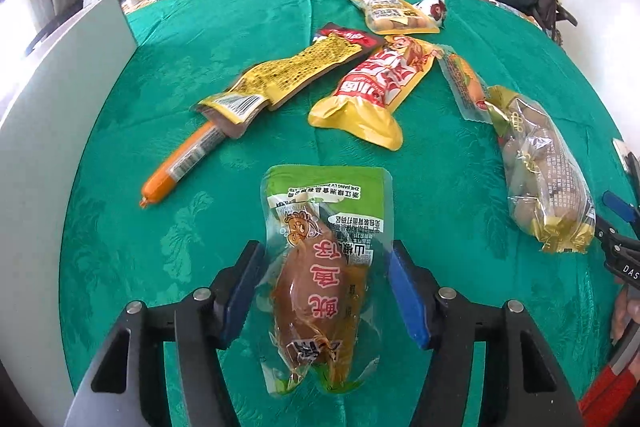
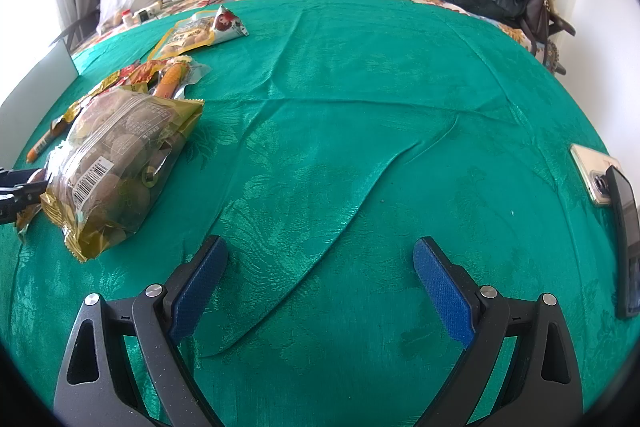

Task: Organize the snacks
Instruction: 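Close the left tool on the braised-egg pack with green label, then close the right tool on the bag of round snacks while the left tool holds the egg pack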

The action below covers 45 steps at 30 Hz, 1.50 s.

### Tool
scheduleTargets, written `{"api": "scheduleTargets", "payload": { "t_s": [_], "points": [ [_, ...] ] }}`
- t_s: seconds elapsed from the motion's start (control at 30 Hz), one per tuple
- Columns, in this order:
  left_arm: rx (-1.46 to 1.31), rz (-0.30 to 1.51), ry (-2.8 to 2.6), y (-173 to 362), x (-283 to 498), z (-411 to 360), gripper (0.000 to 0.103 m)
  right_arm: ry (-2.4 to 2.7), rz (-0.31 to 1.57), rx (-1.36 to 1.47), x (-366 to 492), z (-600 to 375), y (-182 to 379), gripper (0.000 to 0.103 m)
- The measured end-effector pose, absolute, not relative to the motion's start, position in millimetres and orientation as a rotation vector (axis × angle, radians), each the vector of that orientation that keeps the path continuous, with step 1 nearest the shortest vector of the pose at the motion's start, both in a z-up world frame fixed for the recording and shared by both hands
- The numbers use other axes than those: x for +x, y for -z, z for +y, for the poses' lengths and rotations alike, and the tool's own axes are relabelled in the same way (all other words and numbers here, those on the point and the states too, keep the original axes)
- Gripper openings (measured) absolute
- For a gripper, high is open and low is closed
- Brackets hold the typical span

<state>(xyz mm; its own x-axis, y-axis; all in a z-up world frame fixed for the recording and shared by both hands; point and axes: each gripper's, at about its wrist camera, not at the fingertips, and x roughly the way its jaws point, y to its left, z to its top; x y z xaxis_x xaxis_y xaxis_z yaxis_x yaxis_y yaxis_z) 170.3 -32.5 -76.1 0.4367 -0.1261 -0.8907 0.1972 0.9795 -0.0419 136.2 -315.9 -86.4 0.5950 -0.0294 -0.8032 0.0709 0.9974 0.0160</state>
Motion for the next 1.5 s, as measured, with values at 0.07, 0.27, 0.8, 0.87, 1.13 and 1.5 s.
{"api": "scheduleTargets", "payload": {
  "t_s": [0.07, 0.27, 0.8, 0.87, 1.13, 1.5],
  "points": [
    [0.032, 1.108, 0.128, 75.2, 158.6, -14.1, 0.062, 0.058, 0.932, 0.048, 136.3, -316.1, 86.4, 0.096],
    [-0.099, 1.09, 0.089, 79.0, 145.9, 32.9, 0.081, 0.059, 0.932, 0.048, 136.4, -316.0, 86.5, 0.096],
    [0.034, 0.952, 0.087, 95.4, 160.2, 32.0, 0.103, 0.059, 0.932, 0.048, 136.7, -315.8, 86.6, 0.096],
    [0.032, 0.952, 0.086, 94.9, 159.5, 32.1, 0.103, 0.059, 0.932, 0.048, 136.7, -315.8, 86.5, 0.096],
    [0.032, 0.951, 0.086, 94.9, 159.1, 32.5, 0.103, 0.057, 0.931, 0.051, 136.5, -316.0, 86.2, 0.096],
    [0.03, 0.95, 0.085, 94.4, 158.3, 33.2, 0.103, -0.06, 0.999, 0.544, 174.2, -279.5, 32.8, 0.094]
  ]
}}
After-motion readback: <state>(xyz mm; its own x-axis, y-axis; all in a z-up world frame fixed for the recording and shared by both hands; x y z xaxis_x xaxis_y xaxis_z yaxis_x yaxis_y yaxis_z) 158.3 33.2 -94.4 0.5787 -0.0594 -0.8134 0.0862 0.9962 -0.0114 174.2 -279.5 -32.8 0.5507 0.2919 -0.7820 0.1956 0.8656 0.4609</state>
